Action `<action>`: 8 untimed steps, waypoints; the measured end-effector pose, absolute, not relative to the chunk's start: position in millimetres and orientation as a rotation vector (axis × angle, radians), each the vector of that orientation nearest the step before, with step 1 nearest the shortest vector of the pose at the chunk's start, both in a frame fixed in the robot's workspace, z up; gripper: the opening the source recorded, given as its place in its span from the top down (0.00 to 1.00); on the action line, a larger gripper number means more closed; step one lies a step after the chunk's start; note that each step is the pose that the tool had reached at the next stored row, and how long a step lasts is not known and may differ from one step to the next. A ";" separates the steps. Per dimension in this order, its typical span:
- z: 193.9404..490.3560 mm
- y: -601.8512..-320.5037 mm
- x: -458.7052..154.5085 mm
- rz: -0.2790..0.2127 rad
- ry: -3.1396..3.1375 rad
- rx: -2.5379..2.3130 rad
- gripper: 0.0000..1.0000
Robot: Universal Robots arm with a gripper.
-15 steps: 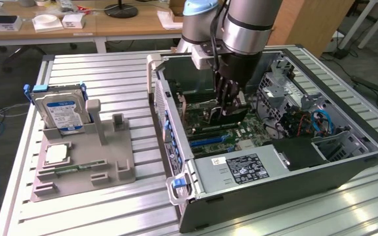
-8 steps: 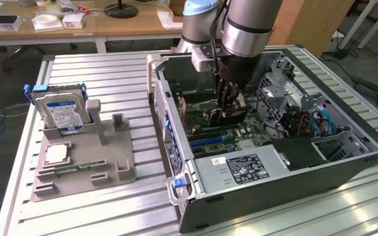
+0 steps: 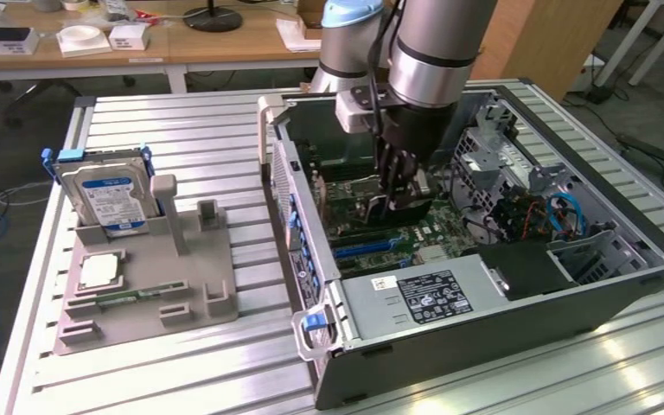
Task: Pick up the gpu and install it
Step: 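Insert the gpu into the slot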
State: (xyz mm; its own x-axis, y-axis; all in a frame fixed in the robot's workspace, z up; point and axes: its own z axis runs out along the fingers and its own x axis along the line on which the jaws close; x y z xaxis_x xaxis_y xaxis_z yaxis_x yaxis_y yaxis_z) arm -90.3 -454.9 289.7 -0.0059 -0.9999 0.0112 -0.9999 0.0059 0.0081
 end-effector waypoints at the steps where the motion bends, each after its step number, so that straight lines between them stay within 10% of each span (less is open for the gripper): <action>1: 288.5 -455.0 -90.4 0.001 -2.219 2.206 0.73; 8: 281.6 -455.2 -90.4 -0.014 -2.225 2.211 0.73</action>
State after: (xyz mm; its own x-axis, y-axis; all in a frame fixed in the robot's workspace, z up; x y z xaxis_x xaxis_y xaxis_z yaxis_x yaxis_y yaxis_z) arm -90.4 -455.2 281.6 -0.0060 -1.0000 -0.0028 -0.9999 0.0060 0.0095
